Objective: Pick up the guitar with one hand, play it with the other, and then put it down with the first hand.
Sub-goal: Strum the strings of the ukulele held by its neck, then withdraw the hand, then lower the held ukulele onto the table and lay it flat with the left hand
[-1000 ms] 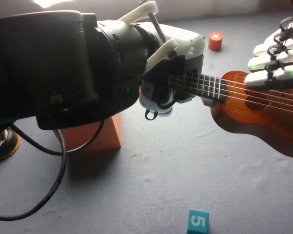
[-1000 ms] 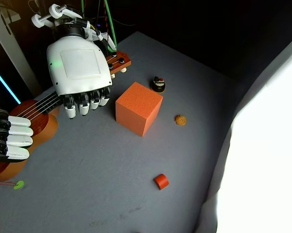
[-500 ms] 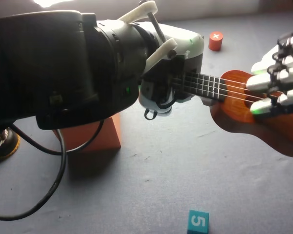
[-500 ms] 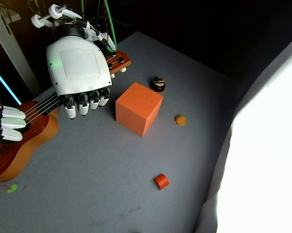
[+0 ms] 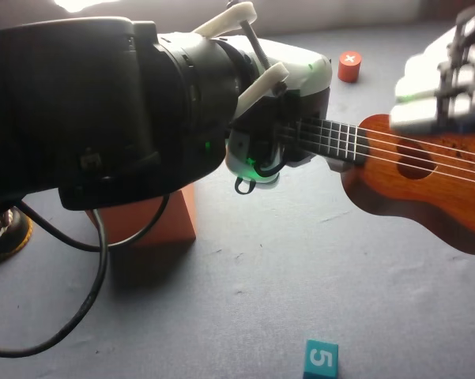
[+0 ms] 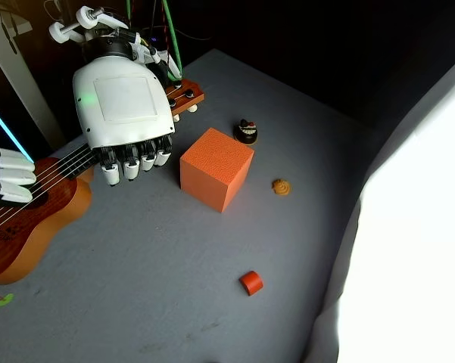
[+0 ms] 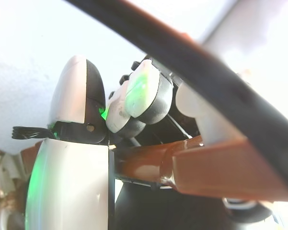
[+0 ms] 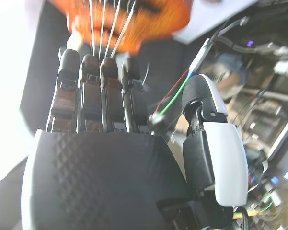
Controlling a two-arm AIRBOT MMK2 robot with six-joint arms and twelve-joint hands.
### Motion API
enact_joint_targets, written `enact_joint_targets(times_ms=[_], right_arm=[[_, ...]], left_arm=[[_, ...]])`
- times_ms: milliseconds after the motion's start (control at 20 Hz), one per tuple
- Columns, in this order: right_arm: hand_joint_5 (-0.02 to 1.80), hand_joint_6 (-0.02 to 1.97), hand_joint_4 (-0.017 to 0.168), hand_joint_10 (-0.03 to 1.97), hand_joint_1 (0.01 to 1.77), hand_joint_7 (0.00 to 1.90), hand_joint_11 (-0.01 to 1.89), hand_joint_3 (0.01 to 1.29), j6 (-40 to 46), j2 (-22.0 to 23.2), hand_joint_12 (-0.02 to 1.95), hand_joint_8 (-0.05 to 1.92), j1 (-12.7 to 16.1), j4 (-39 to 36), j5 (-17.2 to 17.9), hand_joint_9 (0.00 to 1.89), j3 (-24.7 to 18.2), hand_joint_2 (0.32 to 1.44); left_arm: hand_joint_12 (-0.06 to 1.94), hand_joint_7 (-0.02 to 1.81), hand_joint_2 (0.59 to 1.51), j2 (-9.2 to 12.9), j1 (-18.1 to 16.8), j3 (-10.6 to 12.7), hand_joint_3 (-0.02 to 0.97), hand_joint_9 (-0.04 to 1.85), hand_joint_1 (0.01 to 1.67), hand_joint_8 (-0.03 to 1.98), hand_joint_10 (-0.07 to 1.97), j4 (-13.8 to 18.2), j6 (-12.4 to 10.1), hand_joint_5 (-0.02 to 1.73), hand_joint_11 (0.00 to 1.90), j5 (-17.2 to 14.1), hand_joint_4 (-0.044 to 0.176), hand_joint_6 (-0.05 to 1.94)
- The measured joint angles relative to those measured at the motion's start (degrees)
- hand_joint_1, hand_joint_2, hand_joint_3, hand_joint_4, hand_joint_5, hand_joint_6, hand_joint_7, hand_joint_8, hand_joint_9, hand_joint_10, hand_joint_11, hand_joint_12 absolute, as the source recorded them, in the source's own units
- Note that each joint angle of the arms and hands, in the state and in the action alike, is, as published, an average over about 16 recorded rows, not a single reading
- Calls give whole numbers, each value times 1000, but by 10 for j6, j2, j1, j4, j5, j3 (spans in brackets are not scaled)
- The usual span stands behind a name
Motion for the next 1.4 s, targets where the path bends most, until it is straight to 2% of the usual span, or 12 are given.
enact_joint_targets(times_ms=[250,550,750,1000,1400], right_arm=[[231,33,3,17,337,190,13,16,-38,1,633,22,17,96,-2,171,10,1289],[185,30,2,17,324,172,13,17,-103,-3,646,21,33,221,-48,156,21,1302],[186,30,0,16,329,177,12,16,-141,-7,701,21,39,275,-85,160,22,1304],[197,29,1,16,334,186,12,17,-160,-10,748,21,45,298,-122,165,21,1298],[210,29,0,16,341,197,12,16,-162,-11,773,21,46,294,-133,164,18,1294]], left_arm=[[1916,1341,1075,-1,-2,5,-14,1442,1507,1960,1934,0,0,1305,1465,-1,27,1882],[1916,1340,1075,-1,-5,12,-16,1439,1504,1960,1930,3,-7,1305,1463,7,29,1882],[1917,1340,1075,0,-3,13,-16,1434,1504,1961,1927,20,-35,1307,1461,29,26,1881],[1917,1340,1076,3,11,7,-16,1426,1506,1961,1927,49,-76,1312,1458,71,18,1881],[1918,1340,1076,5,65,-14,-15,1421,1509,1961,1927,112,-161,1316,1462,129,3,1881]])
